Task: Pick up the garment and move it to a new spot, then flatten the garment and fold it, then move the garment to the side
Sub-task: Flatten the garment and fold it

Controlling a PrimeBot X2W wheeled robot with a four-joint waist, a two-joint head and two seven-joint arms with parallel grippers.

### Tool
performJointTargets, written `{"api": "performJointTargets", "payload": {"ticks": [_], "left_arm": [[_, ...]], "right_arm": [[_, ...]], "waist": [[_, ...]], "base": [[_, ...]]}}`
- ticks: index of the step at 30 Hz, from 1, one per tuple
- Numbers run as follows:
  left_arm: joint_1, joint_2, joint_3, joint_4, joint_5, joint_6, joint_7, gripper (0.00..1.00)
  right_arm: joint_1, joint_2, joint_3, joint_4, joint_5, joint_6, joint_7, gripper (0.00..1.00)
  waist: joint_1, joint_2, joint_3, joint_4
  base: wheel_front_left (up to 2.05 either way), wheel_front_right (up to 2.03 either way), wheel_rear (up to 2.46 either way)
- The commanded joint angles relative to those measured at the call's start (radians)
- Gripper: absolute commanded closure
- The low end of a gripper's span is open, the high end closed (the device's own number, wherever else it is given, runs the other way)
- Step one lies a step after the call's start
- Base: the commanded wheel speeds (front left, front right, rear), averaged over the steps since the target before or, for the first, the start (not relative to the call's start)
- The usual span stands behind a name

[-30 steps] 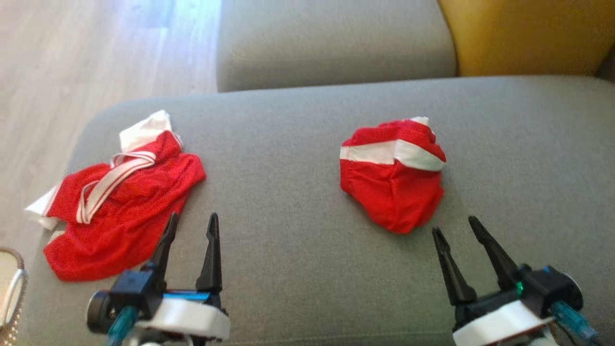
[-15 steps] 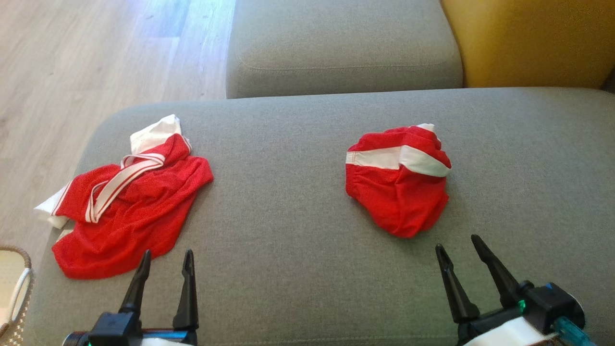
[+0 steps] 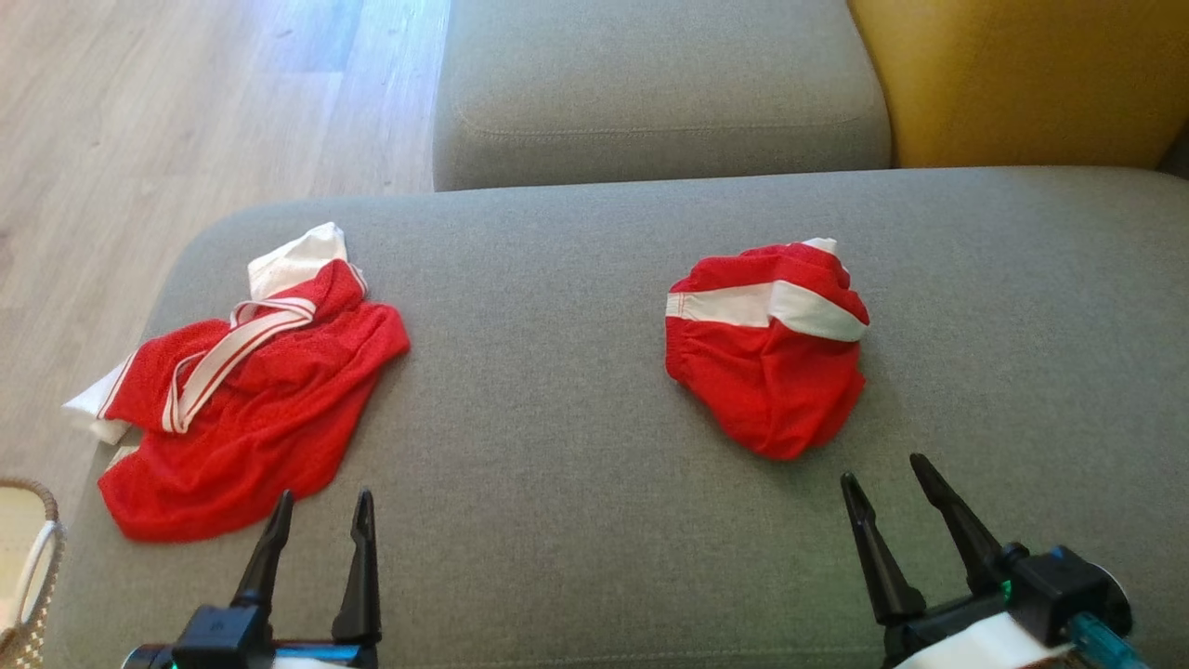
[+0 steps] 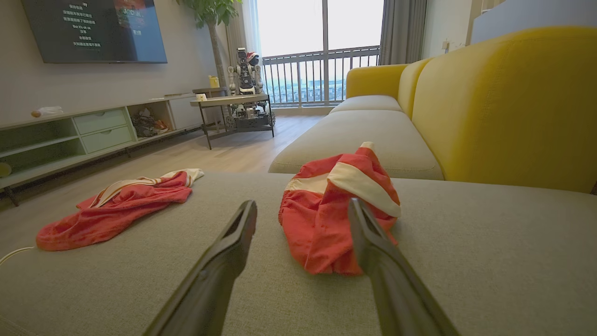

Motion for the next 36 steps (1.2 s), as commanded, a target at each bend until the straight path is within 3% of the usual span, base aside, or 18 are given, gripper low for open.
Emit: {"api": "performJointTargets", "payload": {"ticks": [1,21,29,36], "left_arm": [[-0.036,-0.01,0.043,-0.026,0.01,-0.005,-0.008,0.0],[-0.039,-0.022,0.056,-0.021,0.024,-0.022,-0.008,0.0],[-0.081,-0.024,0.043,0.008,0.024,-0.032,-0.008,0.0],[-0.287,-0.024,-0.039,0.179,-0.04,-0.106,-0.008,0.0]], "right_arm": [[-0.037,-0.008,0.027,-0.03,-0.005,0.0,-0.009,0.0],[-0.036,-0.008,0.023,-0.027,-0.005,0.0,-0.009,0.0],[-0.048,-0.008,0.032,-0.037,-0.012,0.0,-0.009,0.0],[-0.094,-0.008,0.068,-0.066,-0.036,0.0,-0.009,0.0]], "waist": [[0.0,-0.0001,-0.002,0.0],[0.0,-0.0001,0.0,-0.004],[0.0,-0.0001,0.028,-0.034],[0.0,-0.0001,0.115,-0.104]], "base": [[0.0,0.0,0.0],[0.0,0.0,0.0],[0.0,0.0,0.0],[0.0,0.0,0.0]]}}
